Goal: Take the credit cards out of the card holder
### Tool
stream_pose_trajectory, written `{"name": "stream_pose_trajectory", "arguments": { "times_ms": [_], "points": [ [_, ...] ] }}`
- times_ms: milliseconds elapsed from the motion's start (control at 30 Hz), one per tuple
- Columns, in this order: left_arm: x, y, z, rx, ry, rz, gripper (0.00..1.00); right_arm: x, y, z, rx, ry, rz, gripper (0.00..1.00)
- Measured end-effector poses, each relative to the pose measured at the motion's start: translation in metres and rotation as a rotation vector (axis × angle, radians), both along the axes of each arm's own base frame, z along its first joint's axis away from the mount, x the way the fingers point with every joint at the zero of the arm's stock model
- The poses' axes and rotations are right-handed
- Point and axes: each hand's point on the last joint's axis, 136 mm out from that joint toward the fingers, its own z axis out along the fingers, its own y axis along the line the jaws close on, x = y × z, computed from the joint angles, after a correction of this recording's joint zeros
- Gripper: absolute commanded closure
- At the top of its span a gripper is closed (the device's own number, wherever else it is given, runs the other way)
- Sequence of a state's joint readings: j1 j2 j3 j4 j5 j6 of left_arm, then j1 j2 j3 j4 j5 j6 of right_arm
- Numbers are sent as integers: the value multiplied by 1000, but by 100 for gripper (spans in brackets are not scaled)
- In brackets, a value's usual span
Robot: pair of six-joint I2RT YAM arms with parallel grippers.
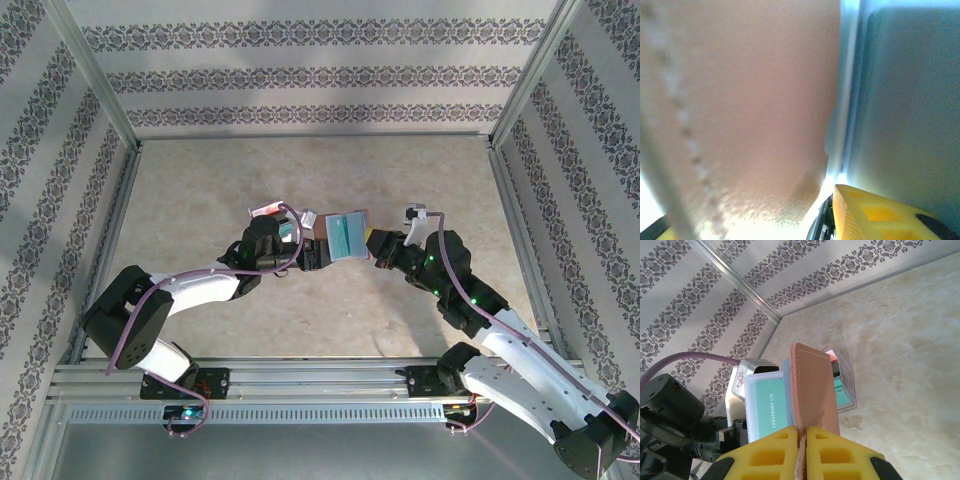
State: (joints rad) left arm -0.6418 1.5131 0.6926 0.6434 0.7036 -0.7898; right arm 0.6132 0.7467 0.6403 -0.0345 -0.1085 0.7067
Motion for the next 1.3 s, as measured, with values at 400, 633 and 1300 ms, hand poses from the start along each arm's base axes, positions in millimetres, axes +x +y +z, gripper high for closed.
{"name": "stream_pose_trajectory", "arguments": {
  "times_ms": [400,633,1300],
  "points": [
    [0,0,0,-2,5,0,74,0,-5,5,-11,-5,-20,100],
    [1,-2,-2,-8,-1,-6,79,3,2,6,-26,23,-7,100],
    [2,-3,-2,-18,5,-4,79,3,12,2,-58,52,6,100]
  ]
}}
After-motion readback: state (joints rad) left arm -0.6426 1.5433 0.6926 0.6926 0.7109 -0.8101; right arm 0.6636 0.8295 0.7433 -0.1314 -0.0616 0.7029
